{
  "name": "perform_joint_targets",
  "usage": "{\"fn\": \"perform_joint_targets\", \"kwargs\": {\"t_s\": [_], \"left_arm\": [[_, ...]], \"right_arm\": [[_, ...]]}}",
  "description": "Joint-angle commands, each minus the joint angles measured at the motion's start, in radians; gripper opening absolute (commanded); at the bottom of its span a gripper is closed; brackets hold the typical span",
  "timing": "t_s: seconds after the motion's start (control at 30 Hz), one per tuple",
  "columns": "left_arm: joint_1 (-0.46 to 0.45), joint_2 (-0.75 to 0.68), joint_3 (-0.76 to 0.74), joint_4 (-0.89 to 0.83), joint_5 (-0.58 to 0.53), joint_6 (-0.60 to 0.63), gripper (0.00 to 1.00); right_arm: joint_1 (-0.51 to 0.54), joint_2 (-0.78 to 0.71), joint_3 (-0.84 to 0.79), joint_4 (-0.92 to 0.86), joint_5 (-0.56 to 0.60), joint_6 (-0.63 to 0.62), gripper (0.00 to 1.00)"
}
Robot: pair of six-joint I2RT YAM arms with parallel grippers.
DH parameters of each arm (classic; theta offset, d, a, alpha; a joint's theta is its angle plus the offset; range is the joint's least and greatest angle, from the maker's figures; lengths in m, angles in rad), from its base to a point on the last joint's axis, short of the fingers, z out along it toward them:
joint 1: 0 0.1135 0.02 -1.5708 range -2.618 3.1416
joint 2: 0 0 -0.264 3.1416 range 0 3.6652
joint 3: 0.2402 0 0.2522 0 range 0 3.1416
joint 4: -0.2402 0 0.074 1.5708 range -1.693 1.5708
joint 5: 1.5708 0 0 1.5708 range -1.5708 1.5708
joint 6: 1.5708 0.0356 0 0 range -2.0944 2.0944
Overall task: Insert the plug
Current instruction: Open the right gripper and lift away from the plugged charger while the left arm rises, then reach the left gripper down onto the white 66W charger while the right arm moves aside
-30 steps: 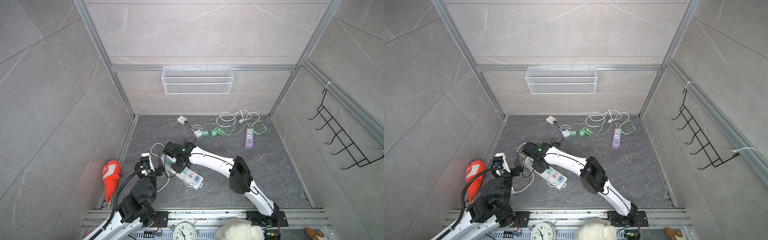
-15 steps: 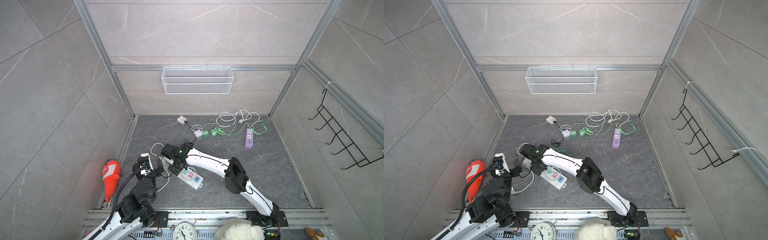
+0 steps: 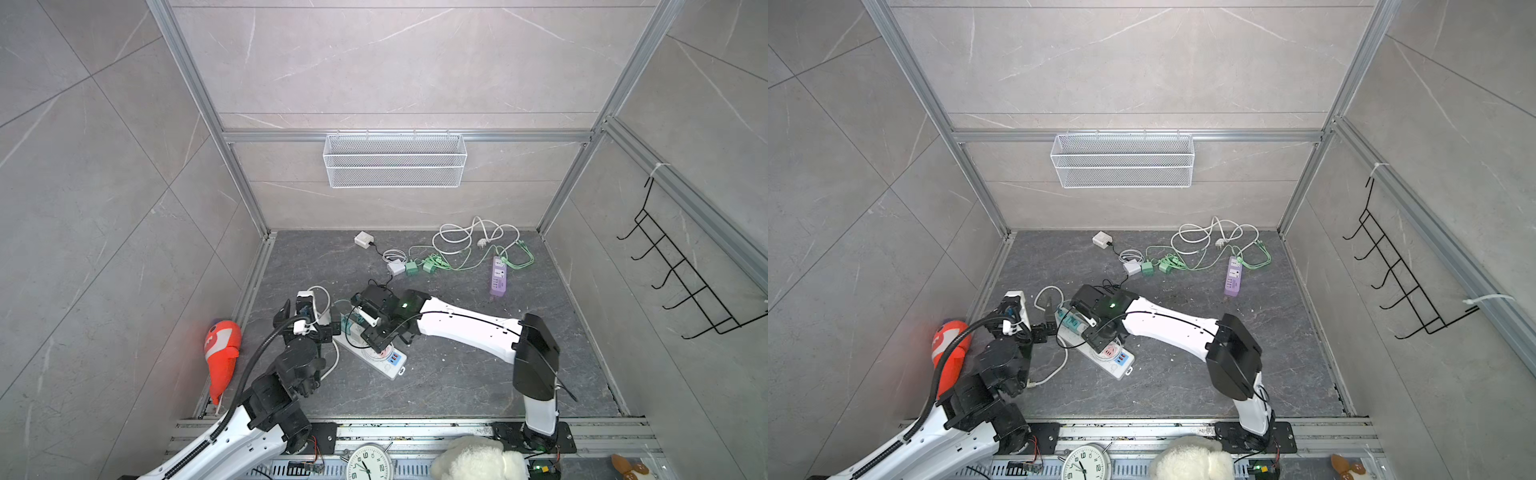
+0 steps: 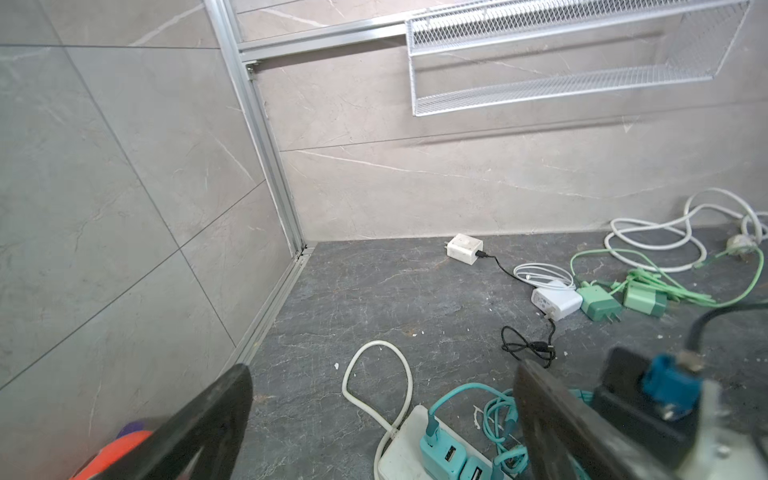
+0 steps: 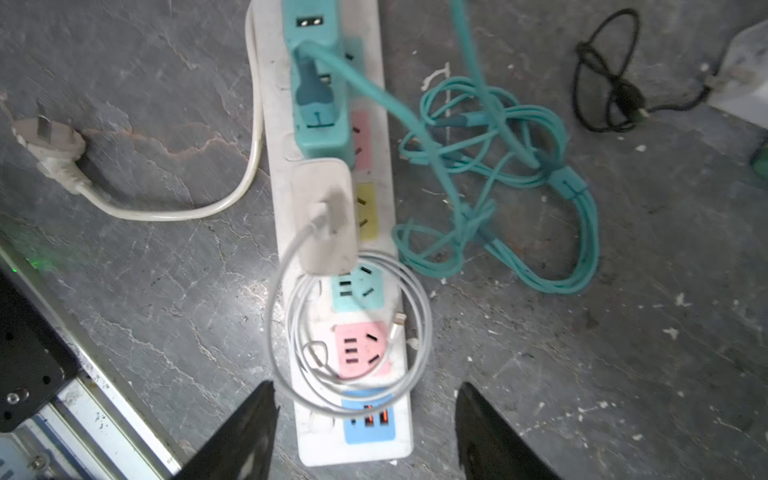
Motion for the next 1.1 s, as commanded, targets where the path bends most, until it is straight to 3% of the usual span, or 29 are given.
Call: {"fn": "perform_joint_targets", "kwargs": {"t_s": [0.0,0.37,0.57,0.7,0.9,1.07], "left_arm": [[0.016,0.142,0.077,0.099,0.113,0.069,1.0],[0.291,0.788,0.439,0.102,0.753,0.156,1.0],[0.391,1.111,0.686,0.025,1.042,0.216,1.0],[0.42,1.28,0.829,-0.056,1.135,0.283,0.99],[0.437,1.455,1.0,-0.173,1.241,0.344,0.93],[0.439,1.563,1.117,-0.247,1.255,0.373,0.89]], "right_arm": [[-0.062,-0.121,-0.101,0.121,-0.013,0.053,0.69],[-0.399,-0.408,-0.4,0.188,-0.07,0.221,0.69],[-0.59,-0.574,-0.578,0.184,-0.086,0.27,0.69],[-0.662,-0.675,-0.662,0.166,-0.104,0.281,0.69],[-0.687,-0.772,-0.745,0.128,-0.101,0.287,0.69],[-0.689,-0.823,-0.778,0.098,-0.096,0.283,0.69]]}}
